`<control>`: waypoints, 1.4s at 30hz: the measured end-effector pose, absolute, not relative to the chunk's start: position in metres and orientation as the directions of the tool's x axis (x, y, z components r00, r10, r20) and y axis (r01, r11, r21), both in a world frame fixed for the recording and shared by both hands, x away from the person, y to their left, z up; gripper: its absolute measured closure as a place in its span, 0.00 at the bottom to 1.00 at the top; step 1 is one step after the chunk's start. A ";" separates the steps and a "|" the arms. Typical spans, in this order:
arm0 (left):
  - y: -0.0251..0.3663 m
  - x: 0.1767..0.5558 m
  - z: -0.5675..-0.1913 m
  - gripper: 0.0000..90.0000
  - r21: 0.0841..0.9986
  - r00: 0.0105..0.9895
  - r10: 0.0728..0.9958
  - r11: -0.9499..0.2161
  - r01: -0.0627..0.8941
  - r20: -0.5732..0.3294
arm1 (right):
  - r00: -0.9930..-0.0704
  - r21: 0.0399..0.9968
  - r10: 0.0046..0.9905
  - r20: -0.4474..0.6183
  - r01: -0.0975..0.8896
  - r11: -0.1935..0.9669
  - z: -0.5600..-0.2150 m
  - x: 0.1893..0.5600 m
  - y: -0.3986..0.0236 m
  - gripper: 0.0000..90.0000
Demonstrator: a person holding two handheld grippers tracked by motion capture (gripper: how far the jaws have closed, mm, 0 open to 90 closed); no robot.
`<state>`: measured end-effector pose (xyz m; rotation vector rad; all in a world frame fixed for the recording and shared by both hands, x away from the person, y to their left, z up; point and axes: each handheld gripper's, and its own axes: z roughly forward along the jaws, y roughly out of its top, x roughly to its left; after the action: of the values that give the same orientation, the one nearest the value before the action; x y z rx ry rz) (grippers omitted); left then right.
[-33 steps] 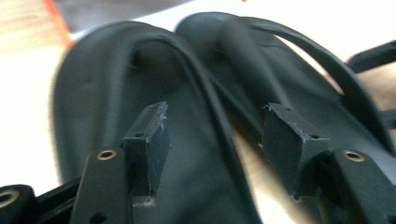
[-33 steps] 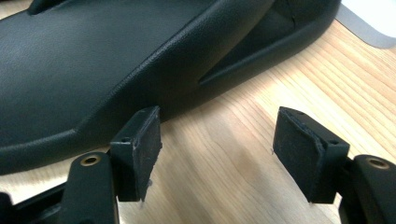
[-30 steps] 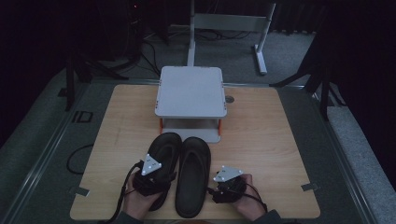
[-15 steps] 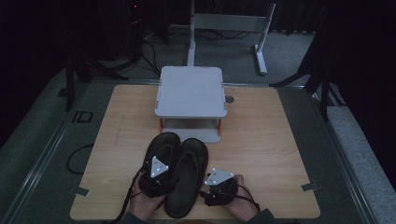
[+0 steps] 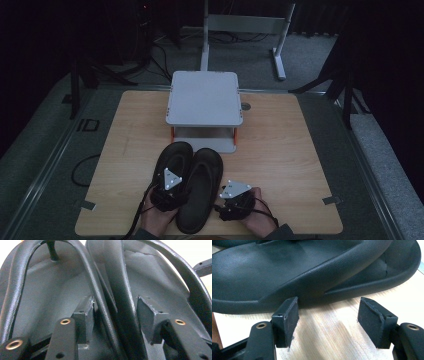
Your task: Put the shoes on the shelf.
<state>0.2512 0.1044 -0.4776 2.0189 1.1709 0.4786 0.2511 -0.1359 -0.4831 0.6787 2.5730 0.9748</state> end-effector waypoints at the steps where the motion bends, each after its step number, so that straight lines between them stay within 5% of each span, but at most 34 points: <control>1: 0.104 0.251 -0.478 0.57 0.754 0.513 0.857 -0.309 0.581 -0.044 | -0.841 0.684 0.529 -0.116 0.319 0.657 -0.483 0.251 -0.136 0.36; 42: 0.100 0.250 -0.476 0.84 0.746 0.425 0.905 -0.264 0.612 -0.029 | -0.693 0.737 0.716 -0.086 0.439 0.514 -0.474 0.285 -0.202 0.36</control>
<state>0.2502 0.0997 -0.4757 1.9855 1.2789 0.5380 0.2851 -0.2024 -0.4741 0.9552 2.3782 0.9996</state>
